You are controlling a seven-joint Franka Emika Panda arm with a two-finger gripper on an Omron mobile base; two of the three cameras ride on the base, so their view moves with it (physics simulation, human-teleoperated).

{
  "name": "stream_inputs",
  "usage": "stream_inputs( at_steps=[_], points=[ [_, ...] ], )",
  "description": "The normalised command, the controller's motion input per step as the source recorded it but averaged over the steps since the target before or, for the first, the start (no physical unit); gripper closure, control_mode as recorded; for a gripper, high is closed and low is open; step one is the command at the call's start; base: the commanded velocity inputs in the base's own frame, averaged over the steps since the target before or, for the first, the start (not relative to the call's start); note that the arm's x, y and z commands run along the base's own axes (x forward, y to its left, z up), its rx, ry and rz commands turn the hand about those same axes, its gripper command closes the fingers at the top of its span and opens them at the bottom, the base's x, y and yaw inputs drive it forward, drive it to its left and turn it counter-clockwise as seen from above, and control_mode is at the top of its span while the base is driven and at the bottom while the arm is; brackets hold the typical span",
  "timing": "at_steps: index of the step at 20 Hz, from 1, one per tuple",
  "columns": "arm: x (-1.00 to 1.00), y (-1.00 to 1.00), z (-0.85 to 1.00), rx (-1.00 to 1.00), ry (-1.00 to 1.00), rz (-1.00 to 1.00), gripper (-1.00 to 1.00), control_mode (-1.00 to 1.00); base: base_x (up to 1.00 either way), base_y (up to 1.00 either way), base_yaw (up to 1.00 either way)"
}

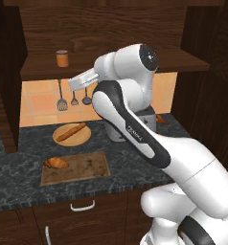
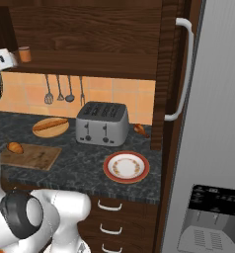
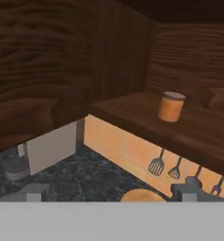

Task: From the different types of pastries on the counter, select a croissant and place it on the cutting board. Then retrieve a jar of jam from the cabinet and place it alongside the croissant on the cutting board.

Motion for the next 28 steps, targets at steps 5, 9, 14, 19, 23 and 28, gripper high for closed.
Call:
stream_inputs(
  at_steps=[5,9,14,19,23,28],
  points=[
    [0.54,-0.01,0.45,0.00,0.04,-0.34,-1.00,-1.00,0.00,0.00,0.00],
    [0.53,-0.12,0.00,0.00,0.07,-0.21,-1.00,-1.00,0.00,0.00,0.00],
    [0.55,-0.20,-0.08,0.04,0.15,-0.07,-1.00,-1.00,0.00,0.00,0.00],
    [0.68,-0.04,-0.21,0.03,0.15,-0.01,-1.00,-1.00,0.00,0.00,0.00],
    [0.78,0.00,-0.27,0.00,0.09,0.00,-1.00,-1.00,0.00,0.00,0.00],
    [0.48,0.24,-0.04,0.03,0.05,0.00,-1.00,-1.00,0.00,0.00,0.00]
  ],
)
